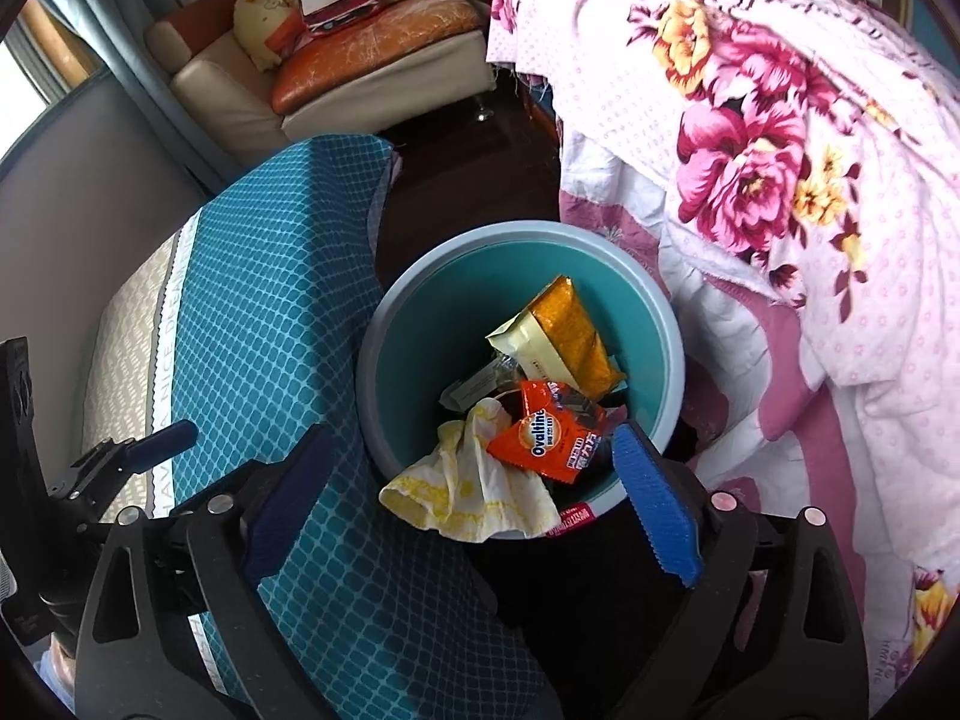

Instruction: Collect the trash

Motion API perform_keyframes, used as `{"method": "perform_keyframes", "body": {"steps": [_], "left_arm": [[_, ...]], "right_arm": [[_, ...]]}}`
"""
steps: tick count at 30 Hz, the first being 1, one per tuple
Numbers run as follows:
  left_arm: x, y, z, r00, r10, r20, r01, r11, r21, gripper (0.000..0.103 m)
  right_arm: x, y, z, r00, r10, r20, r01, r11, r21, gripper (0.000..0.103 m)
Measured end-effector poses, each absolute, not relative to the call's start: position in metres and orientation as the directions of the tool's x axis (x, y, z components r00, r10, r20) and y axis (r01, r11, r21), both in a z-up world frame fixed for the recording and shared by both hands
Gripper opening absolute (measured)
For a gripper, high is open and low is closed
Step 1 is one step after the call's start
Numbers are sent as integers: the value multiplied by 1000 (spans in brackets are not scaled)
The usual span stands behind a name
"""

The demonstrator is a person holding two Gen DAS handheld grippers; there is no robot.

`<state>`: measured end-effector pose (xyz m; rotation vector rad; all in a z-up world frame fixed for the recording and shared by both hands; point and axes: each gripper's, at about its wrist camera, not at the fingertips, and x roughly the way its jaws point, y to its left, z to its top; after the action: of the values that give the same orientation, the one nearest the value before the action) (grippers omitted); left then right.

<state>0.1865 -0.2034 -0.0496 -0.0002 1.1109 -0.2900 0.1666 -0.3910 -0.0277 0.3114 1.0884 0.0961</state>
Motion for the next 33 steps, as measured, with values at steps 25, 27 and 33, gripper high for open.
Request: {"method": "perform_keyframes", "body": {"steps": [25,27,33], "left_arm": [[109,-150,-3,513,-168,-842,118,985,-124,99],[102,-149,-3,516,-166,-840,113,986,-126,99],[92,-149,-3,526,-154,-837,116,987,-109,99]], "right_arm": [[82,-361,33,572,147,-807,-26,987,161,96],[77,-362,34,573,146,-806,-28,987,159,96],[62,-352,38,601,88,-795,-32,996,85,96]]}}
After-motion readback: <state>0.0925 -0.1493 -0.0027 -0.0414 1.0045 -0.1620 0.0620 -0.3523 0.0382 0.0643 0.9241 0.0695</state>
